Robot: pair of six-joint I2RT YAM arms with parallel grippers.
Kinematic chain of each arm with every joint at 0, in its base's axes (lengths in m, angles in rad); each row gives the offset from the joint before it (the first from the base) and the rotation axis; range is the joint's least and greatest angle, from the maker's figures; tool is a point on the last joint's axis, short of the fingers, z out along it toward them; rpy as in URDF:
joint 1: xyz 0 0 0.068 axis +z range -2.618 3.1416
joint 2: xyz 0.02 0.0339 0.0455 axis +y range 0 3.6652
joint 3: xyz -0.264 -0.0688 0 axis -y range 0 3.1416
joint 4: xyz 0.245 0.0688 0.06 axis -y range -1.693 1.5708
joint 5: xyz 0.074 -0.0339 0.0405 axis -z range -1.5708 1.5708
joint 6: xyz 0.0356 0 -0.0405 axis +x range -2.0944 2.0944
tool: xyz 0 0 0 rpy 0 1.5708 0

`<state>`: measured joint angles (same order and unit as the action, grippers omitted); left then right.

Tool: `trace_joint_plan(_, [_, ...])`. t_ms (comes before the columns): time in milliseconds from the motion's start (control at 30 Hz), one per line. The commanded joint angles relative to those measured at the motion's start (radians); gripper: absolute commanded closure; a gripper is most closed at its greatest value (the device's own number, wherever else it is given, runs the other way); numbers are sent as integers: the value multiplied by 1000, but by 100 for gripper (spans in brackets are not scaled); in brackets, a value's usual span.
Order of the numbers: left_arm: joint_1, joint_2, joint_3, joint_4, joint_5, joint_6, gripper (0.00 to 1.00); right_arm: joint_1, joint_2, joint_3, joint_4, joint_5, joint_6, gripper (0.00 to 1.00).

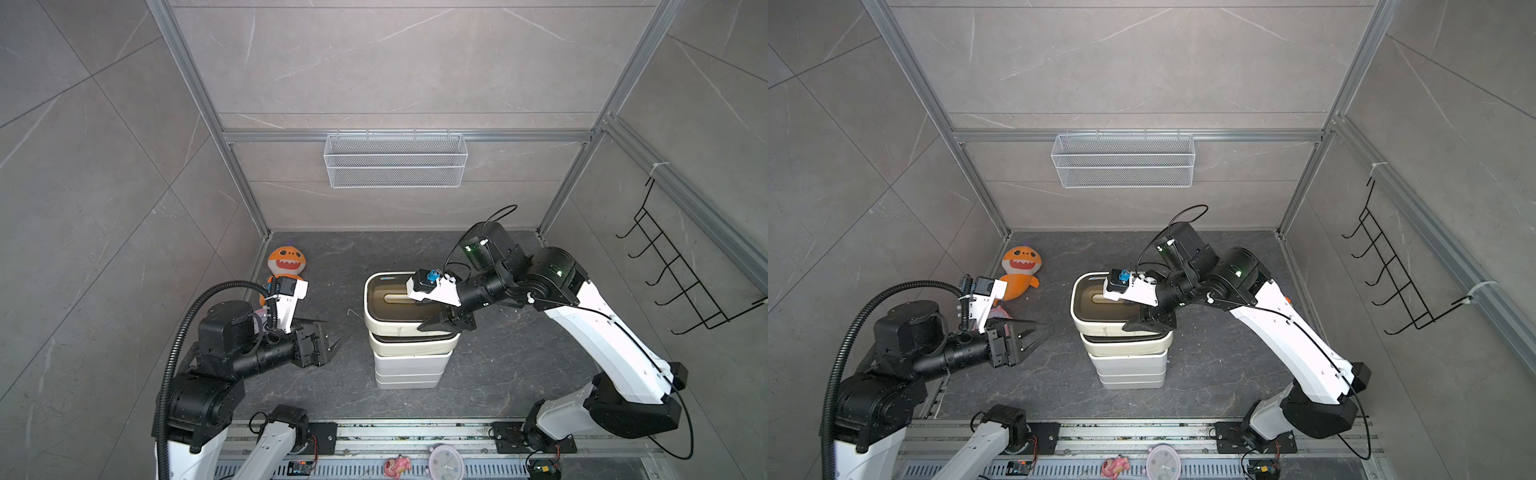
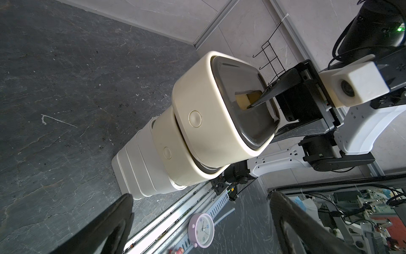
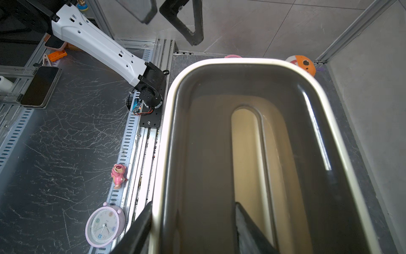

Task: Stack the tissue boxes
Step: Place the tissue box at the tissue box.

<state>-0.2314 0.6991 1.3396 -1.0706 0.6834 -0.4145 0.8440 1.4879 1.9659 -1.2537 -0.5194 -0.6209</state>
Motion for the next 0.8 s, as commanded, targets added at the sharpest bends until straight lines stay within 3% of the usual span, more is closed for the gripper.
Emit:
trace_joint_plan(0, [-2, 2, -5, 28, 8, 14, 0, -1, 0, -48, -24, 42, 24, 56])
trace_joint_plan(500, [-1, -3, -9, 61, 21, -3, 0, -1, -9, -56, -26, 33, 21, 49])
trace_joint_plan(767, [-1, 11, -23, 123, 28, -32, 0, -2, -85, -126, 32, 68, 38, 29])
